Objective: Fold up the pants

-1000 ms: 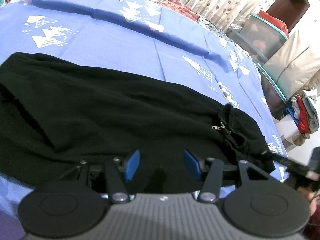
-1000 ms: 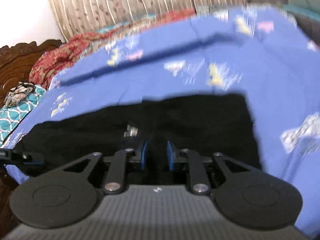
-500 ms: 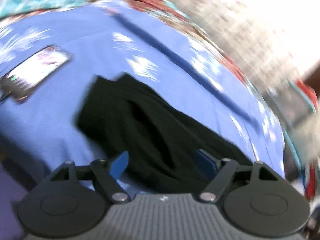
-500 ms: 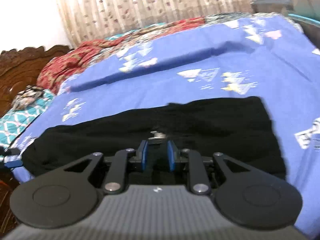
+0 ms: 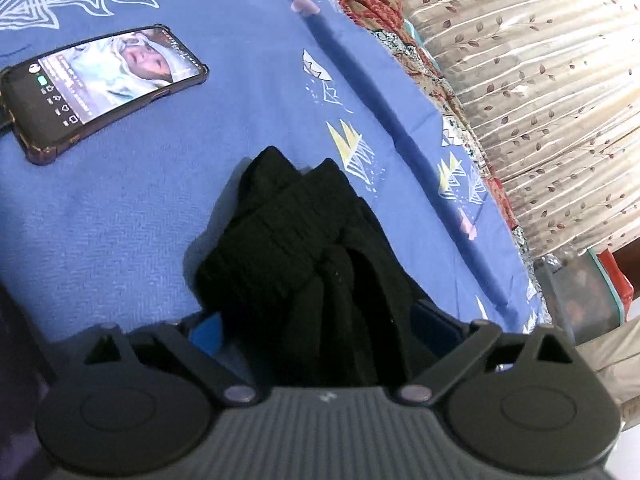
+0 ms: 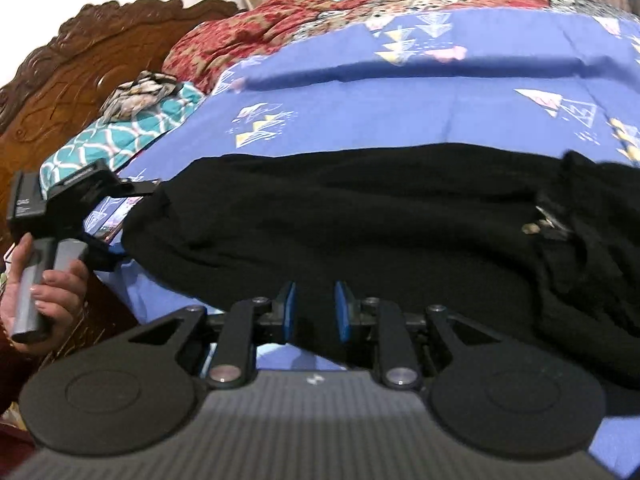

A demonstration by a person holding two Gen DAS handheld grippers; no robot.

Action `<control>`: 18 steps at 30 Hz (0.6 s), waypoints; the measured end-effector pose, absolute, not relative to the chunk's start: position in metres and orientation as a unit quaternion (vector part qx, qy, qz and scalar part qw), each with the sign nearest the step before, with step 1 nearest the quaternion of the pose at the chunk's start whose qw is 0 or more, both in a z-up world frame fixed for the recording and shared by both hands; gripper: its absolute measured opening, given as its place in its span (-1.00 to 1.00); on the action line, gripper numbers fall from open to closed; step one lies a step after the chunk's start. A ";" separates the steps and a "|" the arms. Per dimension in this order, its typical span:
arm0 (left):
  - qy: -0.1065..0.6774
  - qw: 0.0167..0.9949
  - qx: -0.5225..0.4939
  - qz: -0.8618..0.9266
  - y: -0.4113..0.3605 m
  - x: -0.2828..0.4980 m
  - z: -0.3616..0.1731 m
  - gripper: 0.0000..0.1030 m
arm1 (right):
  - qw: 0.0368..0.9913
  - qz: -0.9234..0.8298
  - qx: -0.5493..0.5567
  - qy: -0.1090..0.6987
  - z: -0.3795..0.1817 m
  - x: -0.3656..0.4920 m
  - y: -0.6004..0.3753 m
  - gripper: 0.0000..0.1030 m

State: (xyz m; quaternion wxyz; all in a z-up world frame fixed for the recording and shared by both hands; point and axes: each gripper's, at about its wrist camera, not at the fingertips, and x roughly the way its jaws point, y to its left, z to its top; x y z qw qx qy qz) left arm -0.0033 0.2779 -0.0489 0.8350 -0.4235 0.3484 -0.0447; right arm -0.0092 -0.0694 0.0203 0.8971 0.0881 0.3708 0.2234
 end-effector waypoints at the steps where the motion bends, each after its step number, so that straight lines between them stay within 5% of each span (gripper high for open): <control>1: 0.345 0.836 -0.424 -0.049 0.277 -0.006 -0.049 0.96 | 0.897 0.225 0.086 0.372 0.022 -0.006 -0.067 -0.51; 15: 0.346 0.832 -0.429 -0.059 0.282 0.005 -0.056 0.87 | 0.883 0.233 0.071 0.401 0.013 0.006 -0.032 -0.51; 18: 0.347 0.838 -0.420 -0.032 0.281 0.017 -0.058 0.21 | 0.885 0.232 0.062 0.398 0.014 0.004 -0.028 -0.51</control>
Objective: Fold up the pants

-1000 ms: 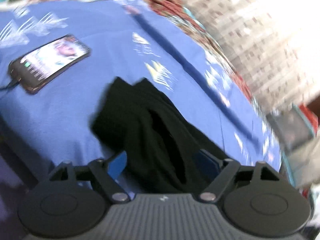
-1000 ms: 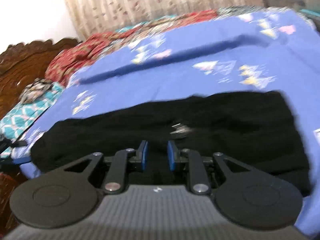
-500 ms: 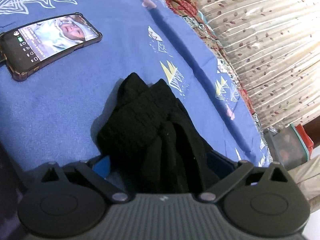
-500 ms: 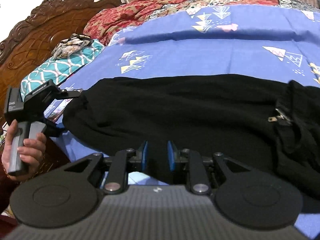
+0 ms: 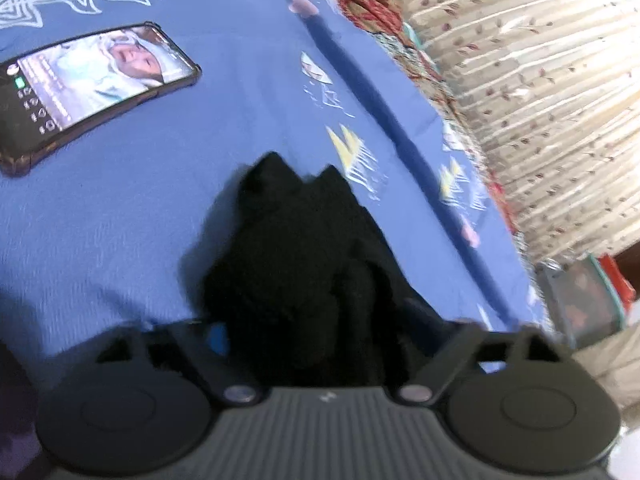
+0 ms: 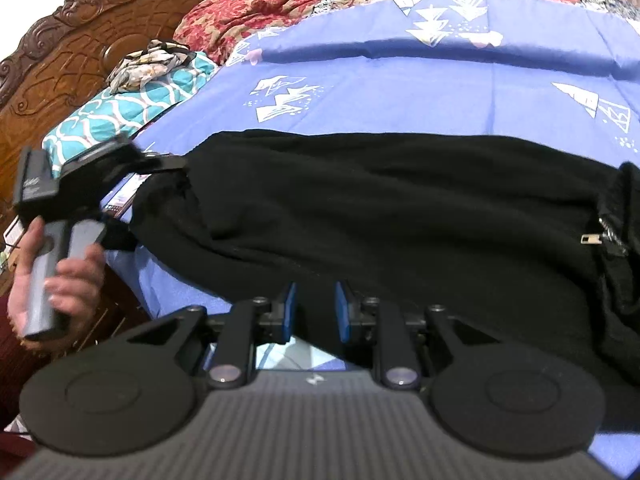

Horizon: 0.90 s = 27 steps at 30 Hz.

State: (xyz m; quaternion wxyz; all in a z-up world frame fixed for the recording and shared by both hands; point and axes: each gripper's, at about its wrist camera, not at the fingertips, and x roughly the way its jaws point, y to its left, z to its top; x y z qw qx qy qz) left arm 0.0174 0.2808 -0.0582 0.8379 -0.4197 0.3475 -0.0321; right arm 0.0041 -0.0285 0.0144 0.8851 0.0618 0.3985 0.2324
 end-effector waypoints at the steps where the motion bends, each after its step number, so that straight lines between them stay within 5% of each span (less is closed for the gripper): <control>1: 0.351 0.837 -0.419 -0.032 0.282 0.019 -0.059 -0.14 | 0.886 0.232 0.058 0.398 0.015 0.004 -0.028 -0.51; 4: 0.348 0.829 -0.435 -0.044 0.286 0.015 -0.060 -0.29 | 0.888 0.228 0.057 0.396 0.016 0.004 -0.029 -0.51; 13: 0.332 0.860 -0.385 -0.038 0.272 -0.002 -0.037 -0.30 | 0.880 0.263 0.134 0.373 0.038 0.071 0.013 -0.51; 18: 0.329 0.882 -0.334 -0.051 0.250 0.004 -0.013 -0.30 | 0.800 0.274 0.159 0.509 -0.022 0.113 0.075 -0.54; 27: 0.294 0.930 -0.168 -0.143 0.150 0.008 0.033 -0.30 | 0.834 0.223 0.272 0.425 0.003 0.080 -0.023 -0.50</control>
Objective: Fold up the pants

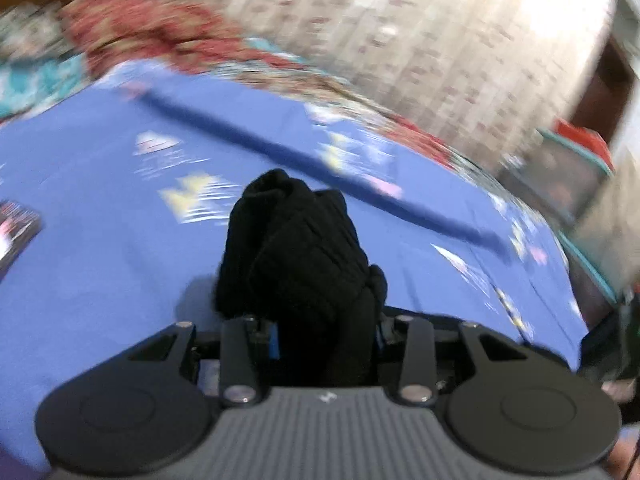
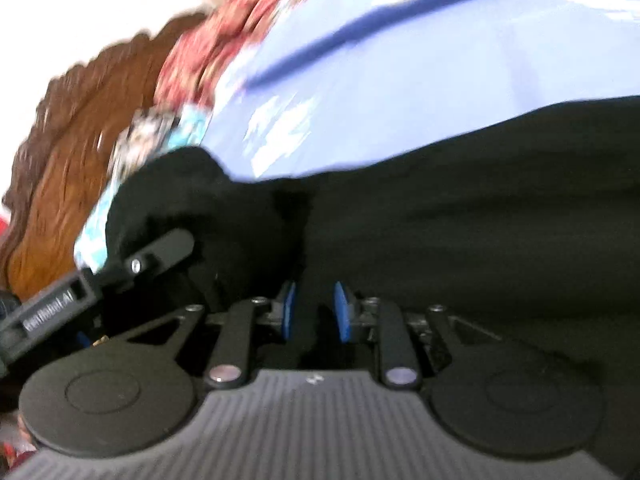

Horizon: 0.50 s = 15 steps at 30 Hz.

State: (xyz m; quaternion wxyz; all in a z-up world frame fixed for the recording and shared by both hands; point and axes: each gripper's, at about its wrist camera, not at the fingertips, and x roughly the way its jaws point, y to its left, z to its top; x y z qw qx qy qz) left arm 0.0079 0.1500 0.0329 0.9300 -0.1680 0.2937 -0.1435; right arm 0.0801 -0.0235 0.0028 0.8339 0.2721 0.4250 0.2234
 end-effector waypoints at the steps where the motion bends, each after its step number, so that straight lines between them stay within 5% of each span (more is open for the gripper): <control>1: 0.294 0.931 -0.148 -0.161 0.132 0.008 0.034 -0.31 | 0.839 0.205 0.284 0.416 0.005 0.072 -0.041 -0.50; 3: 0.303 0.928 -0.097 -0.195 0.092 0.010 0.031 -0.30 | 0.847 0.162 0.312 0.398 0.006 0.054 -0.075 -0.50; 6: 0.338 0.911 -0.025 -0.235 0.039 0.009 0.011 0.16 | 0.851 0.114 0.349 0.376 0.004 0.029 -0.115 -0.41; 8: 0.363 0.899 0.005 -0.246 0.016 0.005 -0.002 0.26 | 0.854 0.093 0.354 0.371 0.000 0.021 -0.127 -0.15; 10: 0.354 0.898 0.025 -0.259 0.009 -0.007 0.000 0.36 | 0.851 0.089 0.366 0.365 -0.002 0.015 -0.130 -0.11; 15: 0.342 0.893 -0.010 -0.293 0.047 -0.030 0.018 0.41 | 0.847 0.132 0.369 0.359 -0.002 0.026 -0.113 0.56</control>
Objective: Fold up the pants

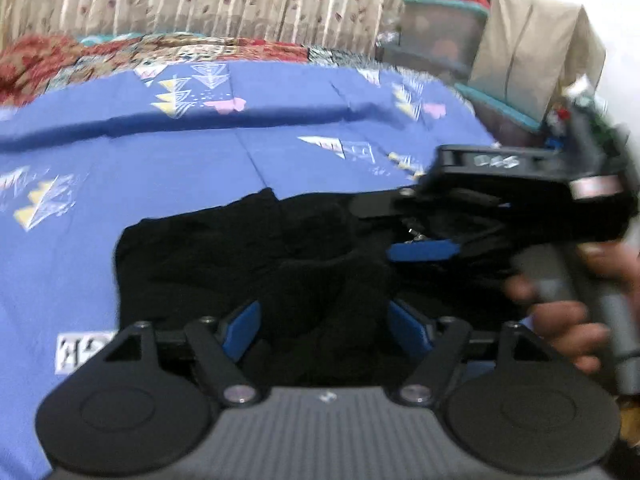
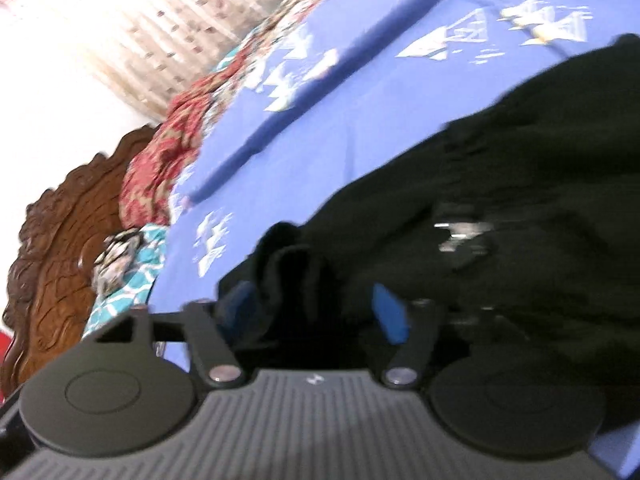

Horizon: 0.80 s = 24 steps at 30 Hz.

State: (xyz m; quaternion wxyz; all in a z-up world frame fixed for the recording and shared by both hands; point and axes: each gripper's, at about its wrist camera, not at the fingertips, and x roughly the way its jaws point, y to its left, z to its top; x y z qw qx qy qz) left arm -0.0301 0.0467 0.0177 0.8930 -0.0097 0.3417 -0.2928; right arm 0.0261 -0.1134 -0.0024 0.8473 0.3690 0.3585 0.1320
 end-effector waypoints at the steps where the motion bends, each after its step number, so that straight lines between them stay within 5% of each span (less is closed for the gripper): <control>1: 0.343 0.893 -0.026 -0.291 0.057 -0.033 0.020 0.41 | 0.847 0.142 0.364 0.360 -0.003 0.031 -0.105 0.57; 9: 0.367 0.903 -0.104 -0.199 0.122 -0.035 0.017 0.44 | 0.837 0.169 0.319 0.412 -0.011 0.068 -0.068 0.63; 10: 0.370 0.903 -0.109 -0.192 0.126 -0.034 0.015 0.44 | 0.843 0.172 0.297 0.413 -0.007 0.065 -0.064 0.52; 12: 0.372 0.901 -0.121 -0.188 0.130 -0.032 0.014 0.44 | 0.863 0.179 0.227 0.413 0.001 0.061 -0.048 -0.49; 20: 0.373 0.897 -0.128 -0.201 0.124 -0.026 0.011 0.44 | 0.940 0.143 0.107 0.290 0.062 0.023 -0.075 -0.52; 24: 0.386 0.890 -0.134 -0.203 0.121 -0.026 0.001 0.44 | 0.930 0.097 0.124 0.333 0.040 0.032 -0.112 -0.34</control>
